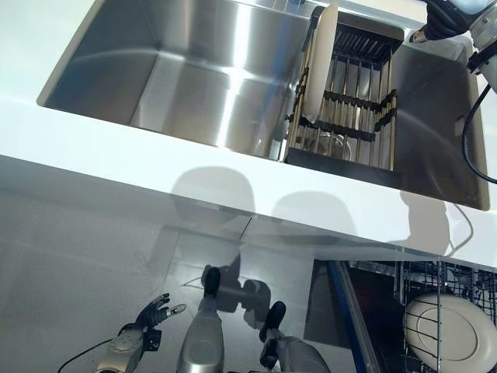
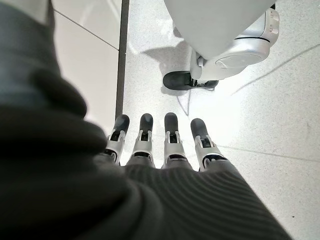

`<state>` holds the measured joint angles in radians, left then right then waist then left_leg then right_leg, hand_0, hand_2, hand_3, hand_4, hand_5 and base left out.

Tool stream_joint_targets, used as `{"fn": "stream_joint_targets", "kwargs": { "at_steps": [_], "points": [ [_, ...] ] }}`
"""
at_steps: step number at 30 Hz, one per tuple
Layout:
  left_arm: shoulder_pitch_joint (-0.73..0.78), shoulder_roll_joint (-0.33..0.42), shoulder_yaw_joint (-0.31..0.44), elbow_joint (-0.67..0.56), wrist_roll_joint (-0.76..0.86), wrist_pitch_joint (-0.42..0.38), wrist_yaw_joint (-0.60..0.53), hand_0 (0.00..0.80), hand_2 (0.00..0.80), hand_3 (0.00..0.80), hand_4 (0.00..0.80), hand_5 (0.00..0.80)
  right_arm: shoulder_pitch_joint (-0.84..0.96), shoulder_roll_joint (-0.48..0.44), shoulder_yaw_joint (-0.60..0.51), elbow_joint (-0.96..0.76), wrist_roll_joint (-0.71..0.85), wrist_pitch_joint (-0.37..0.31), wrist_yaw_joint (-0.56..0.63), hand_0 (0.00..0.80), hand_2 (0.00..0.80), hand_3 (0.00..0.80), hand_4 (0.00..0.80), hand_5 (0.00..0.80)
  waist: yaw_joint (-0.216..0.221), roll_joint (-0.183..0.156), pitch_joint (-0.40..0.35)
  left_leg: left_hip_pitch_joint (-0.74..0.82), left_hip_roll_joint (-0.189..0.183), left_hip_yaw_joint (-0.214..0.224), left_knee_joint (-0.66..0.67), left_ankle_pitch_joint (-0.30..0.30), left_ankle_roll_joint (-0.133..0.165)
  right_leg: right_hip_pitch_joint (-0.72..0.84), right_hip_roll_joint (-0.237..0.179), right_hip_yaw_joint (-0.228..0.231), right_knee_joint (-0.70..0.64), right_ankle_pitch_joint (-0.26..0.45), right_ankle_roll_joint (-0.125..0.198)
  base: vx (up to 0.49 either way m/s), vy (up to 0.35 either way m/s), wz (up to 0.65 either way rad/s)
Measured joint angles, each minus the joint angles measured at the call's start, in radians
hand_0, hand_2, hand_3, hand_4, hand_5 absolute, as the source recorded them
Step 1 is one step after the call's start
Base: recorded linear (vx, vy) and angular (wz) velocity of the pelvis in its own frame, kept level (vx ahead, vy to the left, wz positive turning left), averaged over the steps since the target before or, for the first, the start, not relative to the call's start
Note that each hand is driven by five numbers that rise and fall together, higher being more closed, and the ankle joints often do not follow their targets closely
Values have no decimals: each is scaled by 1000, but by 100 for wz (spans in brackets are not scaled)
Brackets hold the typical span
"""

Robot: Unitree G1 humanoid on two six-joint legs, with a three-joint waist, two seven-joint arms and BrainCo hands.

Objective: Take plates into dishwasher

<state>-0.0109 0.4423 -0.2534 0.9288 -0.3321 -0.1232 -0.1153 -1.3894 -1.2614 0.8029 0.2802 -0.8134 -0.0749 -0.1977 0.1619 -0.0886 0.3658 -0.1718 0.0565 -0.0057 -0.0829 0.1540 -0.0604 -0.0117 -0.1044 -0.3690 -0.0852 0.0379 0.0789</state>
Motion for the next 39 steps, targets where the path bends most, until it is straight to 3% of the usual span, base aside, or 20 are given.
{"fn": "stream_joint_targets", "kwargs": {
  "at_steps": [15, 39],
  "points": [
    [0, 0, 1, -4, -1, 1, 5, 0, 0, 0, 0, 0, -18, 77, 12, -62, -50, -36, 126, 0, 0, 0, 0, 0, 21, -20, 9, 7, 4, -3, 0, 3, -2, 9, 4, 0, 0, 0, 0, 0, 0, 0],
    [0, 0, 21, -15, -56, -2, 6, 0, 0, 0, 0, 0, -21, 118, 82, -6, -131, -72, 175, 0, 0, 0, 0, 0, 24, -20, 11, -32, 4, -12, 0, 9, -4, -25, 3, -6, 0, 0, 0, 0, 1, 0]
  ]
}}
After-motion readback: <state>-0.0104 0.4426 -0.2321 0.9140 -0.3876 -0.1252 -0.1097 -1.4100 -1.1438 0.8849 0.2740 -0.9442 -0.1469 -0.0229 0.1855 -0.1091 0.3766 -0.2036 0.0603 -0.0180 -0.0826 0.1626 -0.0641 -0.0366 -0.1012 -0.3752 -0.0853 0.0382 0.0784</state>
